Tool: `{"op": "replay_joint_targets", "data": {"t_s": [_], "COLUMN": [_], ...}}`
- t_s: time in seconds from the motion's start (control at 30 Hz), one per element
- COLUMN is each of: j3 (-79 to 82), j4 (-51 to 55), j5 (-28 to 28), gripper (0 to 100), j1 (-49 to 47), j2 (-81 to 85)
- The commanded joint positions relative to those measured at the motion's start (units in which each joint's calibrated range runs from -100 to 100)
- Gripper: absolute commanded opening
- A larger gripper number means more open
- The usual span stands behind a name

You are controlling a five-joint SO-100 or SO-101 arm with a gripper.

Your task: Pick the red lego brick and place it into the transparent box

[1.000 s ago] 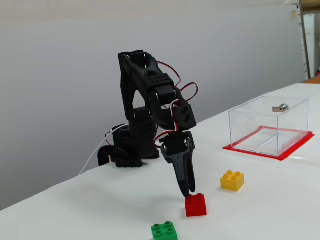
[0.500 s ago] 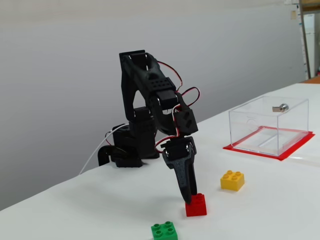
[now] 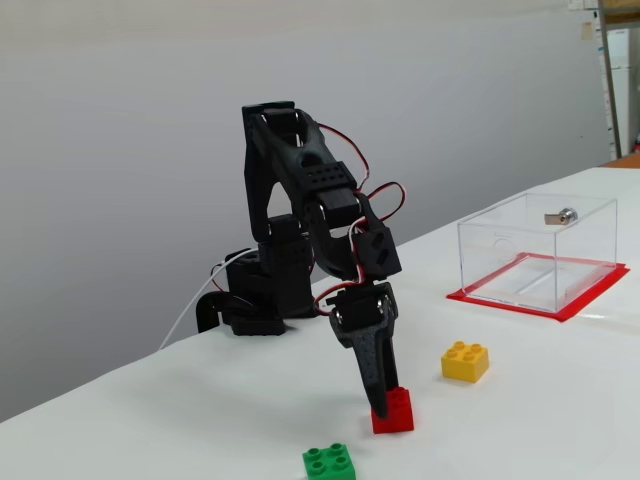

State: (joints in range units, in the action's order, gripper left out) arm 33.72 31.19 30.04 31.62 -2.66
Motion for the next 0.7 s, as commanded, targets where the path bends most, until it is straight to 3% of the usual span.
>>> {"op": "replay_joint_targets", "data": {"t_s": [0.0, 0.67], "j3": [-2.2, -2.0], "j4": [-0.8, -4.3], "j5": [-0.1, 0.3], "gripper": [32, 32], "j1": [0.0, 0.0], "j2": [0.1, -3.6]}}
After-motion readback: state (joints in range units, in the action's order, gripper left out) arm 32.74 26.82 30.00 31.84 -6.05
